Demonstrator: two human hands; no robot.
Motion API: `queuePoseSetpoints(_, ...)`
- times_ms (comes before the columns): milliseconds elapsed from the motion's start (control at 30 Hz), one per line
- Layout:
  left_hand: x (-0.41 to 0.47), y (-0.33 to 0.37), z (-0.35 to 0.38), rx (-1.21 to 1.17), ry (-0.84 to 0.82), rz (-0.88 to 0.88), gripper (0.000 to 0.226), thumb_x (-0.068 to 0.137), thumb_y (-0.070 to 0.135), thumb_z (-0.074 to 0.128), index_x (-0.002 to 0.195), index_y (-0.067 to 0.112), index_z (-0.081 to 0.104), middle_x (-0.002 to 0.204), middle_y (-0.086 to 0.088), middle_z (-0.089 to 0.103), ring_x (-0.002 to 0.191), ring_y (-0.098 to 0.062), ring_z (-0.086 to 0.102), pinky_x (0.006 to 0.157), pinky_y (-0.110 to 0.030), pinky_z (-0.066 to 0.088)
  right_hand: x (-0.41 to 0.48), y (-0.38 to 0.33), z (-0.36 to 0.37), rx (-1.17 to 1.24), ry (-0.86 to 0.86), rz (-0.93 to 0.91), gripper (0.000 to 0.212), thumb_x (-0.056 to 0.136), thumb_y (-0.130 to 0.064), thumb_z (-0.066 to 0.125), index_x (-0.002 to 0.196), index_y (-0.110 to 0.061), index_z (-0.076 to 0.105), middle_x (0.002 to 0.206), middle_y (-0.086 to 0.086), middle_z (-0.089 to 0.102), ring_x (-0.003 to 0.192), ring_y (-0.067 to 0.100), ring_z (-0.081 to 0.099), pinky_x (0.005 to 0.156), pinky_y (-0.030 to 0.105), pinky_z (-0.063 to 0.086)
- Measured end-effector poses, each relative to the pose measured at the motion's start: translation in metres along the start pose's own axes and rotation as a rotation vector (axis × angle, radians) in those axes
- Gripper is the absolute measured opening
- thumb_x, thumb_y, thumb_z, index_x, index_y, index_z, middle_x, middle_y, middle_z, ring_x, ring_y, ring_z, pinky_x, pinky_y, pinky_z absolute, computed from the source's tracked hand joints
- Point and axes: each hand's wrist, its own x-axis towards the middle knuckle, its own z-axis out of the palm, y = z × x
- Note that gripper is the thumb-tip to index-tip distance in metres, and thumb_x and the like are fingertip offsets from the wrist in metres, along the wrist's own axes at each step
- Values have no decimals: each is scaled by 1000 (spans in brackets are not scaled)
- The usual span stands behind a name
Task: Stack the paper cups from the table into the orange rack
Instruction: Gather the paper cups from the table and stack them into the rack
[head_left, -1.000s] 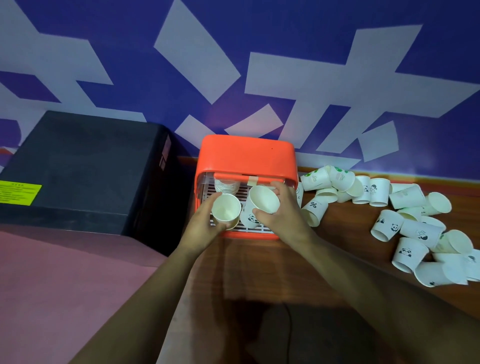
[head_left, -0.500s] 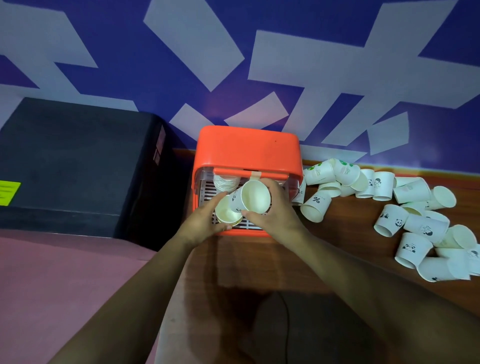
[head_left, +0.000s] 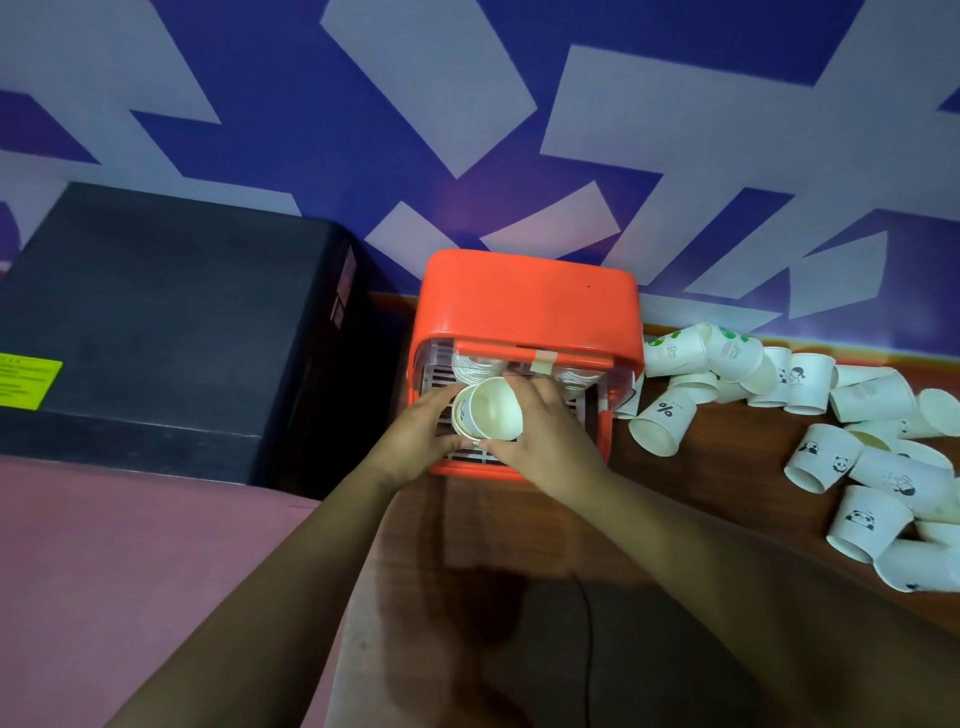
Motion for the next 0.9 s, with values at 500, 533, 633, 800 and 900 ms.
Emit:
queuePoseSetpoints(500,-18,5,4,-365,79,-124,28,101,16,57,129,17,64,121,-1,70,114,-14,66,99,-32,54,18,14,21,67,-117,53,81,68,-25,87,136,-16,46,131,5,55,119,24,50,95,37,44)
queuePoseSetpoints(533,-20,5,5,-361,83,-125,30,101,18,58,130,17,63,121,0,71,114,-14,66,100,-34,54,18,14,21,92,-126,76,79,68,-26,87,134,-18,46,127,4,57,114,24,52,91,38,46)
queuePoseSetpoints(633,-21,3,9,-340,116,-158,31,100,19,59,131,21,63,120,3,71,114,-11,66,101,-38,53,16,18,27,173,-132,104,79,66,-26,88,132,-24,46,122,0,60,109,23,56,89,42,50)
queuePoseSetpoints(800,-27,10,13,-319,158,-186,30,99,18,58,126,30,63,116,8,72,110,-8,67,99,-38,54,12,23,28,299,-169,149,78,66,-23,86,133,-34,47,120,-8,61,108,16,60,95,44,52)
queuePoseSetpoints(900,-35,20,16,-282,198,-221,27,98,19,59,123,30,63,115,11,70,107,-6,67,96,-31,55,10,32,30,347,-201,210,95,61,-43,82,144,-29,38,140,-1,54,125,18,54,104,45,47)
